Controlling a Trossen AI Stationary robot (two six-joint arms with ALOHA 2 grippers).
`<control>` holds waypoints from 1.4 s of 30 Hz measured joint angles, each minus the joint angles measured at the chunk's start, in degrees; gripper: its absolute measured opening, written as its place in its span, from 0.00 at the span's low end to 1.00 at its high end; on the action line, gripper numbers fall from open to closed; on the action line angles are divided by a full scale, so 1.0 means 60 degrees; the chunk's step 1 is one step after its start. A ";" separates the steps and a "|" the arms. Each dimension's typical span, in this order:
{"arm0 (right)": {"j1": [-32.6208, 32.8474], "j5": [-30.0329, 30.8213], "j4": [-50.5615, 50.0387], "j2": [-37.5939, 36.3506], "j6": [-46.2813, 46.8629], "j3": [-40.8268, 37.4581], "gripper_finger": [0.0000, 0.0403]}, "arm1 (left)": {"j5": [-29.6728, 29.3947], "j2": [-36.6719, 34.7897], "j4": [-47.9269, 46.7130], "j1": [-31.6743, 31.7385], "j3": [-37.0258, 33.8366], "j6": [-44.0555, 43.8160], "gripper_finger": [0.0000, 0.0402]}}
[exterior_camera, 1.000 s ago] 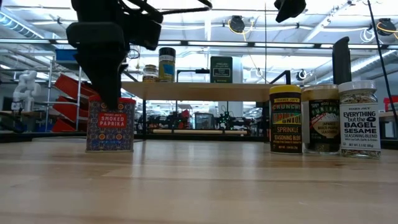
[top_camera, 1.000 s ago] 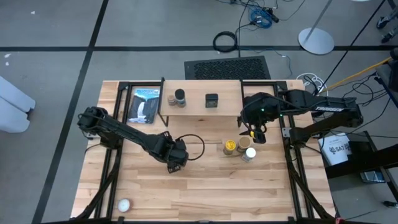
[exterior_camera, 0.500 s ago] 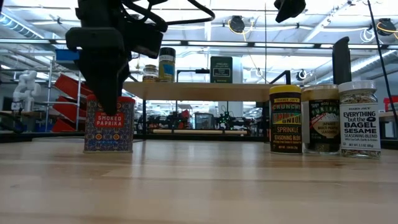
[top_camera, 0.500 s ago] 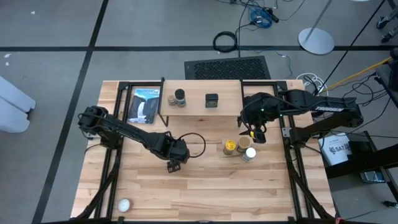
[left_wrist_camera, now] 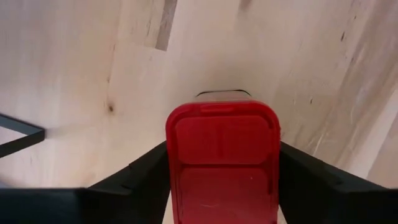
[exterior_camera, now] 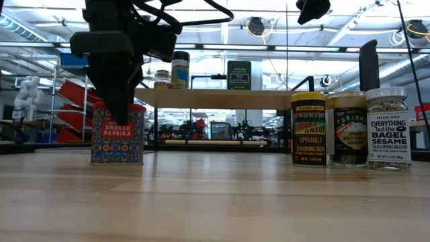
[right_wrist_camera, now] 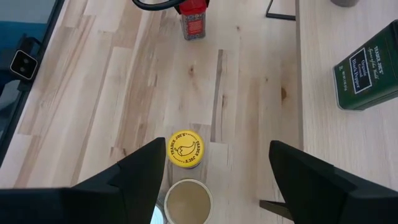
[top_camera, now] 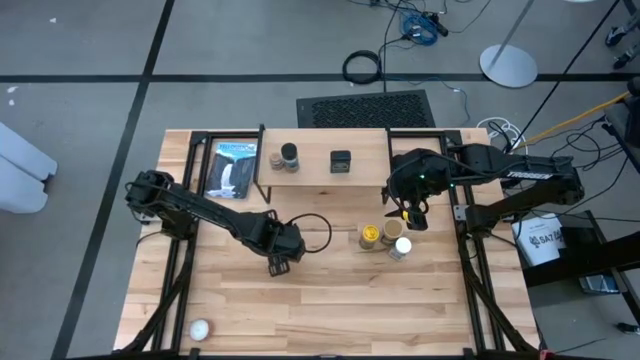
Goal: Shelf spices
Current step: Put the red seasoning can on the shelf
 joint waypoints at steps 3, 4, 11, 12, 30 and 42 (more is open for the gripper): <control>0.0000 -0.0002 0.0000 0.0001 0.0003 0.0000 0.68 | 0.0030 -0.0004 0.0000 0.0000 0.0004 0.0032 0.59; 0.0000 -0.0004 0.0000 0.0004 0.0003 0.0000 0.68 | 0.0044 -0.0004 0.0000 0.0000 0.0004 0.0129 0.58; 0.0000 -0.0006 0.0000 0.0004 0.0006 0.0000 0.68 | 0.0573 0.0000 -0.0563 0.0000 0.0334 0.0779 0.59; -0.0002 -0.0006 -0.0004 0.0004 0.0019 0.0000 0.68 | 0.0649 0.0000 -0.0736 0.0000 0.0517 0.0931 0.59; -0.0002 -0.0007 -0.0120 0.0004 0.0149 0.0000 0.68 | 0.0095 -0.0047 -0.3788 0.1282 0.6585 0.4682 0.59; -0.0004 -0.0007 -0.0120 0.0004 0.0219 0.0000 0.68 | -0.0054 -0.0047 -0.3807 0.3315 0.8612 0.7211 0.59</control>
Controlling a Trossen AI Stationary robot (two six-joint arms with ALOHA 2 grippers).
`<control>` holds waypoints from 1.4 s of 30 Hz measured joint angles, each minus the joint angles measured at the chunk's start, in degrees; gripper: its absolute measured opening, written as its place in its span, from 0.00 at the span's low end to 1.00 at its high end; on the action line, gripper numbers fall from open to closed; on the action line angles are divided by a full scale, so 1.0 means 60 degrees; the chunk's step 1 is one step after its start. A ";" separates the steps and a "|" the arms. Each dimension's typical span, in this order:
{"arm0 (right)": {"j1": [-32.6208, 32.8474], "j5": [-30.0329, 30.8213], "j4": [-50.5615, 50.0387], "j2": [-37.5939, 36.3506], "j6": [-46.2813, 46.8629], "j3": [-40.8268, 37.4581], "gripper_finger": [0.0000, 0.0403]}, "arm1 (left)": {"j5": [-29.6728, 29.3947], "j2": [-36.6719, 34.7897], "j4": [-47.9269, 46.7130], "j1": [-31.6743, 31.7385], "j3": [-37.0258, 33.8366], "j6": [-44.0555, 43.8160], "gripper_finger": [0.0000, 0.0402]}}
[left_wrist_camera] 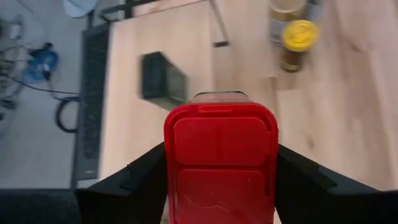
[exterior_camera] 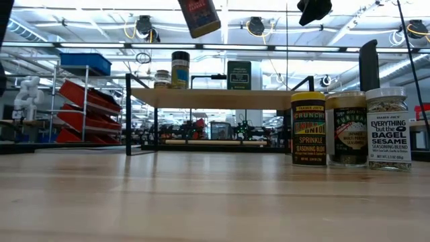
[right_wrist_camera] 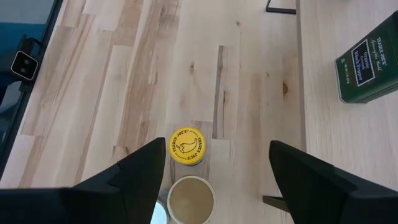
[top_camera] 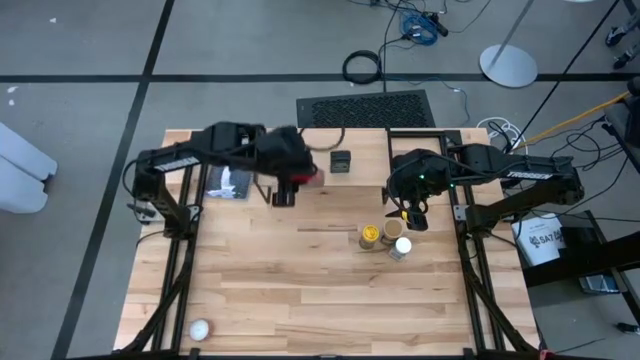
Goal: Shelf spices
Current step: Put the red seasoning can on the shelf
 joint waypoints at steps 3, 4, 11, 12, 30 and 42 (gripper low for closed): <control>0.0000 0.0000 0.0000 0.0000 0.0001 0.0000 0.68 | -0.0063 -0.0004 0.0326 0.0544 0.0026 0.0577 0.59; 0.0000 0.0003 0.0001 0.0000 -0.0001 0.0000 0.68 | -0.0071 -0.0002 0.0503 0.0709 0.0026 0.0769 0.59; -0.0004 0.0025 0.0116 0.0000 -0.0004 0.0000 0.68 | -0.0069 0.0055 0.1392 0.1657 0.0029 0.1809 0.59; -0.0004 0.0027 0.0138 0.0000 -0.0007 0.0000 0.68 | -0.0059 0.0085 0.1454 0.1766 0.0033 0.1845 0.59; 0.0000 0.0046 0.0370 0.0004 -0.0179 0.0000 0.68 | 0.0721 0.1141 0.0897 0.2129 -0.0022 0.1984 0.59; 0.0000 0.0044 0.0364 0.0003 -0.0256 0.0000 0.68 | 0.0692 0.1608 0.0265 0.2110 -0.0025 0.1986 0.59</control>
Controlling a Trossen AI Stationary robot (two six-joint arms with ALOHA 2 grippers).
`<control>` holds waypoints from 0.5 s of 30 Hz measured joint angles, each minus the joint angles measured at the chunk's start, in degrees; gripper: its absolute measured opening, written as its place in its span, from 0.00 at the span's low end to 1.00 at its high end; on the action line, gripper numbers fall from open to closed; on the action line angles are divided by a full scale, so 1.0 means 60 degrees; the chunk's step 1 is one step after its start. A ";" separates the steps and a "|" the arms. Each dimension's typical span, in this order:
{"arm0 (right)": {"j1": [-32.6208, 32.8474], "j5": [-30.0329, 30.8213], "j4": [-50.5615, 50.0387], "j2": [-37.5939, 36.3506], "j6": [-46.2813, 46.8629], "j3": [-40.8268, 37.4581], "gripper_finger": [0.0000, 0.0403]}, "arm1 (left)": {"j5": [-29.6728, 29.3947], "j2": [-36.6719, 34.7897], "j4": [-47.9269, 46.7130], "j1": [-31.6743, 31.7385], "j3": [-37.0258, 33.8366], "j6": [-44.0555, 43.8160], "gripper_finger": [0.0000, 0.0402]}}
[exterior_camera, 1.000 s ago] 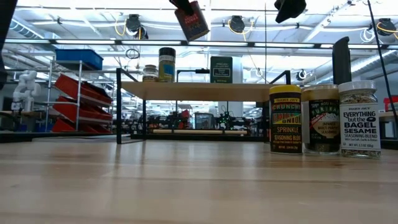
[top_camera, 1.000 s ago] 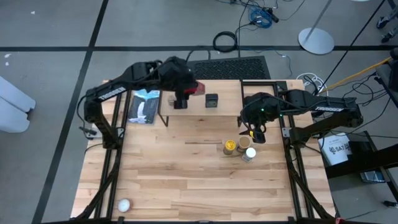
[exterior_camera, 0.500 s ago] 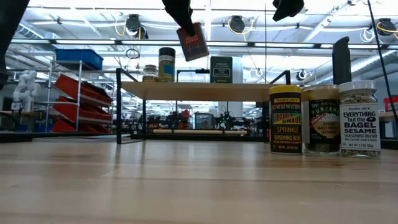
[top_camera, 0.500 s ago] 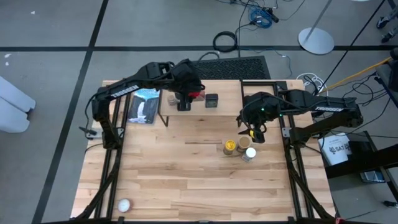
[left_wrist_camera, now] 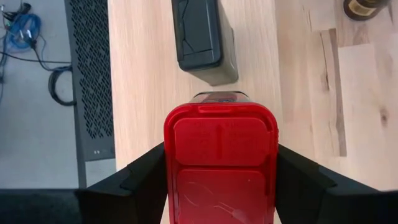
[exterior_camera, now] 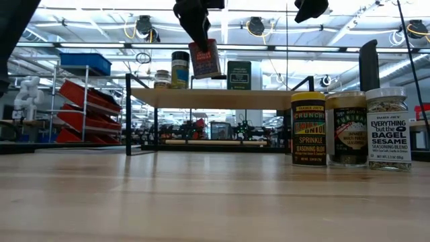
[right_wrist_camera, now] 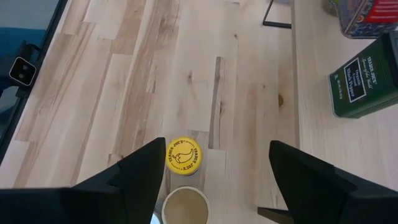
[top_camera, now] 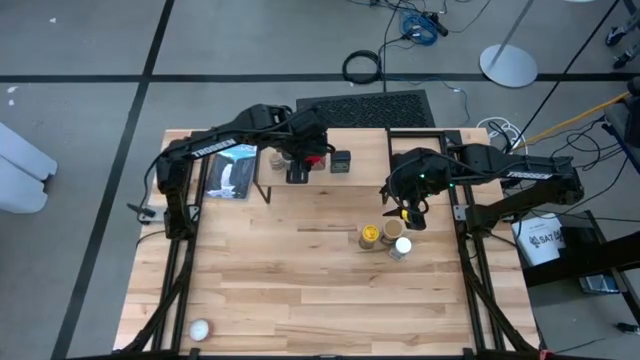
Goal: Shelf spices
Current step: Put the red seasoning can on the shelf
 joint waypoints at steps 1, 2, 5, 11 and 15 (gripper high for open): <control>0.0000 0.0000 0.0000 -0.0002 0.0000 0.0000 0.68 | 0.0000 0.0008 -0.0025 0.0000 0.0000 0.0000 0.59; 0.0000 0.0000 0.0000 -0.0003 0.0000 0.0000 0.68 | 0.0000 0.0009 -0.0032 0.0000 0.0000 0.0000 0.59; 0.0000 0.0000 0.0000 -0.0003 0.0000 0.0000 0.68 | 0.0000 0.0024 -0.0028 0.0000 0.0000 0.0000 0.59; 0.0000 -0.0004 0.0004 -0.0001 0.0000 0.0000 0.68 | -0.0013 0.0174 0.0023 0.0058 0.0000 0.0000 0.59; 0.0000 -0.0004 0.0004 -0.0001 0.0000 0.0000 0.68 | -0.0022 0.0302 0.0019 0.0044 -0.0007 0.0015 0.59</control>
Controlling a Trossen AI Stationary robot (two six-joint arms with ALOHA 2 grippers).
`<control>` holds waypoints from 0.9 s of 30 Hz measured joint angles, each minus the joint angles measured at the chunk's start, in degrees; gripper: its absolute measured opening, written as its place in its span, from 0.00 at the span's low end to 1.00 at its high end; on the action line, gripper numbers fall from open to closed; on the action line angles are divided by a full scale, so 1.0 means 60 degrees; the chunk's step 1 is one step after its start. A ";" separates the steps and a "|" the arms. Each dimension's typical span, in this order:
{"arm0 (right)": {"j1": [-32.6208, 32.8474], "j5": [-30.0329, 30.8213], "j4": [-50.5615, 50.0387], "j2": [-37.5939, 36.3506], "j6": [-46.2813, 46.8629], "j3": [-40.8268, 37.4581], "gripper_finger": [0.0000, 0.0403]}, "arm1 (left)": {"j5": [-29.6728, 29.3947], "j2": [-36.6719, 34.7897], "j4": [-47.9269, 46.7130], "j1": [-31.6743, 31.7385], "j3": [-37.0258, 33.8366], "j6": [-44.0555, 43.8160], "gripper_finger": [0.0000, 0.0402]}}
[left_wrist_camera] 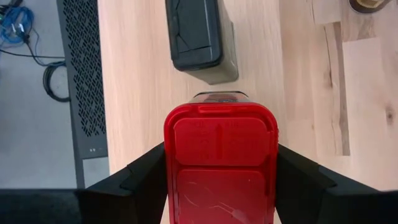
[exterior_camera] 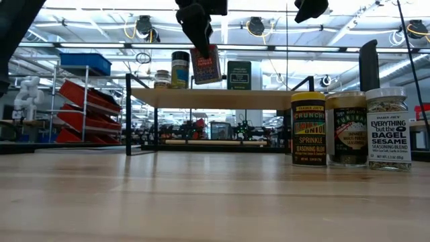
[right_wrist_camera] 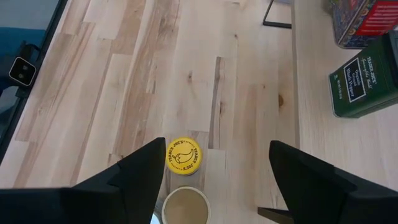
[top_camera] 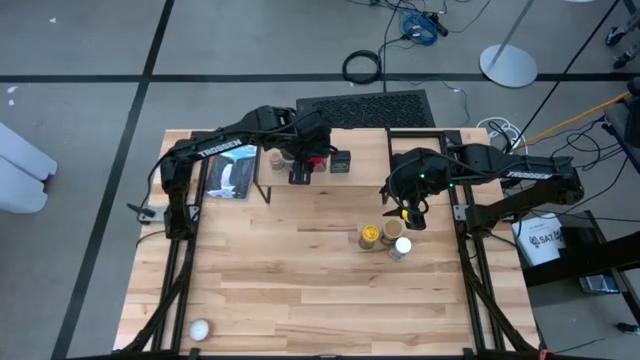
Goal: Shelf spices
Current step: Put the red seasoning can on the shelf
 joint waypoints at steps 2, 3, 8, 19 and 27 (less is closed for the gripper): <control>0.0000 0.0000 0.0000 0.0002 0.0000 0.0000 0.68 | 0.0000 0.0076 -0.0005 0.0000 0.0000 0.0033 0.59; 0.0000 0.0000 0.0000 -0.0001 0.0000 0.0000 0.68 | -0.0004 0.0107 -0.0033 0.0007 0.0000 0.0044 0.59; 0.0000 0.0000 -0.0002 0.0000 -0.0026 0.0000 0.68 | -0.0018 0.0202 -0.0145 0.0025 0.0000 0.0163 0.59; 0.0000 -0.0004 0.0000 -0.0002 -0.0040 0.0000 0.68 | -0.0025 0.0264 -0.0169 0.0168 0.0000 0.0222 0.59; 0.0000 -0.0004 0.0000 0.0002 -0.0036 0.0000 0.68 | -0.0022 0.0261 -0.0197 0.0385 0.0000 0.0218 0.59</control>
